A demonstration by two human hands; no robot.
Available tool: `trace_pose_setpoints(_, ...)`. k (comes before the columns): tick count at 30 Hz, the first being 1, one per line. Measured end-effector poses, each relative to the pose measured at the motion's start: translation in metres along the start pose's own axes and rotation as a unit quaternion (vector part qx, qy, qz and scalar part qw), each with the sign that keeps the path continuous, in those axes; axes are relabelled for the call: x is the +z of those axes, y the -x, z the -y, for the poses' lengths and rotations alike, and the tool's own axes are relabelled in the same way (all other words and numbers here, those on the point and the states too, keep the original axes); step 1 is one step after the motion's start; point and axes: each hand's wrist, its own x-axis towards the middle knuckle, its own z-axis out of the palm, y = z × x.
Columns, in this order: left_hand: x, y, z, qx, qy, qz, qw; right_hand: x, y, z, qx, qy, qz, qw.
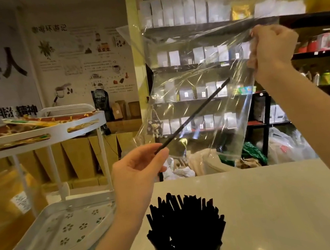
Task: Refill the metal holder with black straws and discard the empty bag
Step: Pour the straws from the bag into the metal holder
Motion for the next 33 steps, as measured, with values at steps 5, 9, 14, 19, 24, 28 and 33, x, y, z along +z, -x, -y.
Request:
trace_pose_setpoints(5, 0.002, 0.003, 0.003, -0.011, -0.019, -0.022, 1.0, 0.003, 0.003, 0.004, -0.004, 0.004, -0.003, 1.0)
trace_pose_setpoints(9, -0.001, 0.009, 0.004, -0.014, -0.044, -0.025, 0.999, 0.004, 0.003, 0.002, -0.018, 0.046, 0.002, 0.999)
trace_pose_setpoints(14, -0.008, 0.016, 0.003, 0.005, -0.085, -0.04, 0.996, -0.001, -0.014, -0.008, -0.008, 0.029, -0.047, 0.998)
trace_pose_setpoints(19, -0.018, 0.025, 0.001, -0.022, -0.071, 0.005, 0.997, -0.016, -0.028, -0.017, 0.001, 0.048, -0.072, 0.996)
trace_pose_setpoints(24, -0.023, 0.03, 0.004, -0.084, -0.097, 0.089, 0.988, -0.028, -0.04, -0.029, -0.025, 0.071, -0.14, 0.987)
trace_pose_setpoints(28, -0.035, 0.032, 0.008, -0.111, -0.1, 0.125, 0.981, -0.031, -0.038, -0.028, -0.059, 0.106, -0.193, 0.974)
trace_pose_setpoints(33, -0.044, 0.035, 0.007, -0.127, -0.057, 0.12, 0.983, -0.041, -0.036, -0.04, -0.071, 0.169, -0.184, 0.966)
